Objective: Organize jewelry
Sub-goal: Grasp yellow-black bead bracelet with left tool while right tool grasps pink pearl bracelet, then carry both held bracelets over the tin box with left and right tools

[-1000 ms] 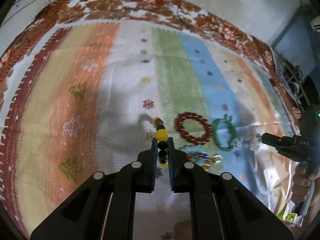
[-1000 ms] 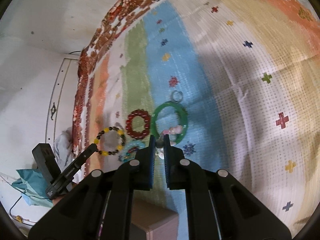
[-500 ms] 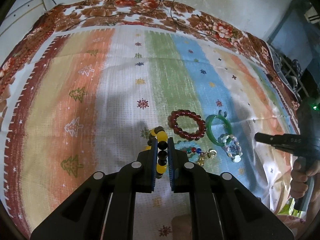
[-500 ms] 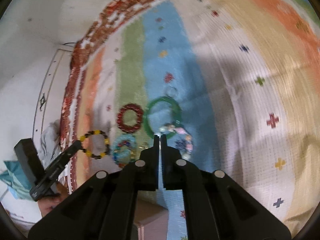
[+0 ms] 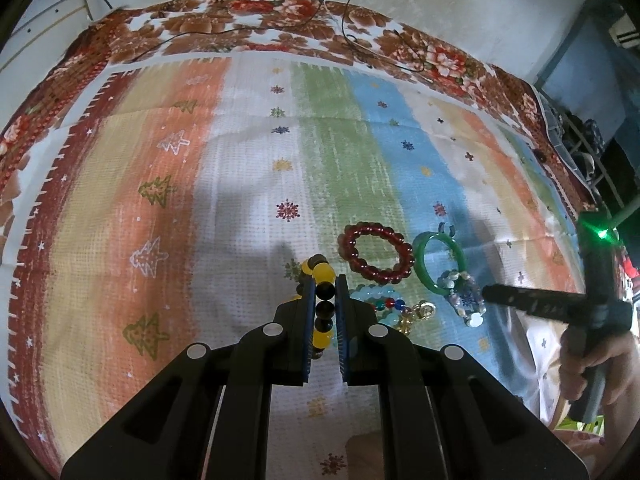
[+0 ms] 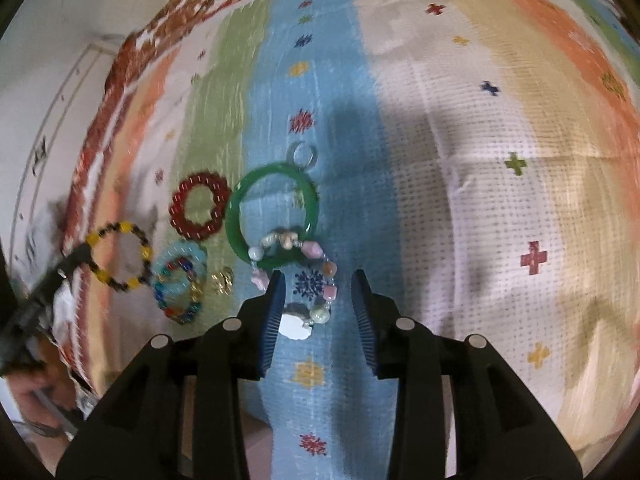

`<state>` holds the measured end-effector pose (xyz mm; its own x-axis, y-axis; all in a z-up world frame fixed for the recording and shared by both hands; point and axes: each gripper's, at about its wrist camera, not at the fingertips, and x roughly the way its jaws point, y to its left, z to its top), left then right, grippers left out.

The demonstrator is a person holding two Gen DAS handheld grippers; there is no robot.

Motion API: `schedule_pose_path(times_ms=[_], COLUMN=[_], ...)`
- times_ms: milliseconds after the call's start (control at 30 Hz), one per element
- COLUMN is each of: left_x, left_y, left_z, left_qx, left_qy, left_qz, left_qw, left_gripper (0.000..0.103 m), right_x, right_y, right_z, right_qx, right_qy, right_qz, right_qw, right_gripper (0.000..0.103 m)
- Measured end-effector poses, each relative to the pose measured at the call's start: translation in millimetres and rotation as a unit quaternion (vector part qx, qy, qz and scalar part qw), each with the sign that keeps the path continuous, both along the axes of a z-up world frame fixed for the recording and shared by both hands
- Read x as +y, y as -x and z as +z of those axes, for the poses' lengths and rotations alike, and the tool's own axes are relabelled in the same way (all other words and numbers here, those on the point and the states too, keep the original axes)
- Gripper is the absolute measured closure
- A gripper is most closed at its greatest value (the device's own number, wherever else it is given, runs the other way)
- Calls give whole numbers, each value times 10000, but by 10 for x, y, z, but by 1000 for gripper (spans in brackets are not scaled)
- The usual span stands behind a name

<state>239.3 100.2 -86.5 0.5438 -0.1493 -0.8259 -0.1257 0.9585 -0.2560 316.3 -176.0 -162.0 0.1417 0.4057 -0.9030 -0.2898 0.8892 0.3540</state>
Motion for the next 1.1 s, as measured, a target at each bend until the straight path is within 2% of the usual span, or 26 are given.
schedule_pose_path(times_ms=[233, 433, 633, 733, 1100], left_x=[-50, -83, -89, -92, -181], left_y=[17, 31, 51, 69, 231], left_z=[62, 87, 131, 179, 414], left_qx=[-78, -100, -139, -185, -428], left_qy=[19, 6, 32, 67, 214], left_qz=[-65, -79, -77, -74, -123], left_qw=[9999, 9999, 9999, 9998, 9988], left_gripper=[94, 94, 94, 94, 94], right_x=[80, 51, 3, -6, 69], right_y=[27, 34, 29, 63, 315], right_z=[-120, -175, -147, -72, 479], right_qx=[10, -81, -31, -33, -552], right_qy=[198, 395, 304, 218, -12], right_qz=[81, -15, -53, -46, 74], right_qw=[9998, 9992, 9995, 9997, 9984], right_gripper=[67, 89, 93, 94, 94])
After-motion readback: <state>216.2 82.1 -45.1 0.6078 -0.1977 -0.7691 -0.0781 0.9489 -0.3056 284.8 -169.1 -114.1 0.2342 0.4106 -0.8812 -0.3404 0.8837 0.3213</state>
